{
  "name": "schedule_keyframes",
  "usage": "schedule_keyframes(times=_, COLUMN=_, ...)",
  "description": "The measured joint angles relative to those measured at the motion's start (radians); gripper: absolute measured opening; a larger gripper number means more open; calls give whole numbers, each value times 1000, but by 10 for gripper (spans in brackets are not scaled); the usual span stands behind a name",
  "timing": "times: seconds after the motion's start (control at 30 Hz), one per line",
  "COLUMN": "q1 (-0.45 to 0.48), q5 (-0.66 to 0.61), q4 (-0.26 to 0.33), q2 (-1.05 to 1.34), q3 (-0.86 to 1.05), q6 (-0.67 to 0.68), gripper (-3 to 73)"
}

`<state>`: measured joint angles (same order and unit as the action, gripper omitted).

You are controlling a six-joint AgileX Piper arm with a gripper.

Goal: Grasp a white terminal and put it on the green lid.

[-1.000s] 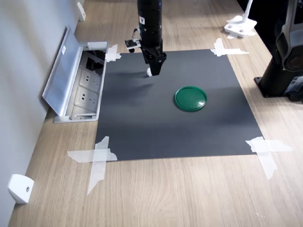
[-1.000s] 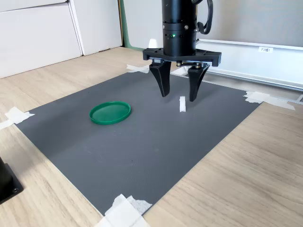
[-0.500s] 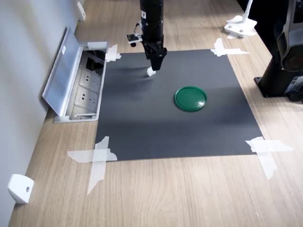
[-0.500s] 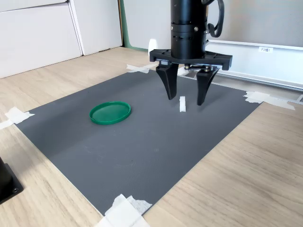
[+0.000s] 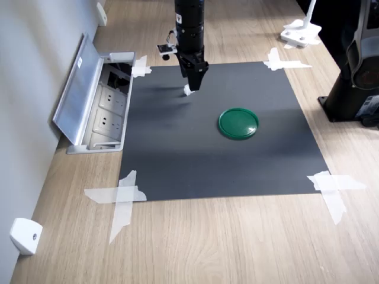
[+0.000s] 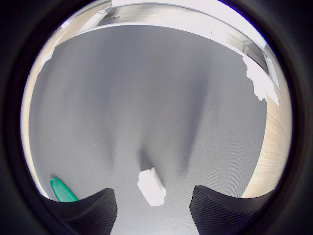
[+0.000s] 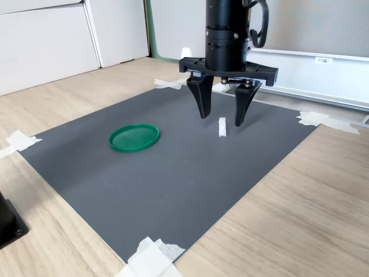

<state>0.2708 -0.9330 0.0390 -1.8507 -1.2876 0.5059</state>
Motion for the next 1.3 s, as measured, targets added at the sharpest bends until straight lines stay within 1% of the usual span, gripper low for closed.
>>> schedule_keyframes(times=0.43, q1=0, q5=10, q4=-3, q2=-1, q3=0, q6=4, gripper=636)
schedule_keyframes(times=0.63, q1=0, q5=24, q4=-3, q2=-36, q3=0, q6=11, gripper=636)
schedule_keyframes(times=0.93, q1=0, q5=41, q4=4, q2=-40, q3=0, q6=22, gripper=636)
schedule_keyframes(times=1.13, q1=0, q5=30, q4=8, q2=-68, q3=-1, q6=29, gripper=613)
schedule_keyframes(times=1.3, q1=0, q5=28, q4=14, q2=-68, q3=-1, q6=40, gripper=559)
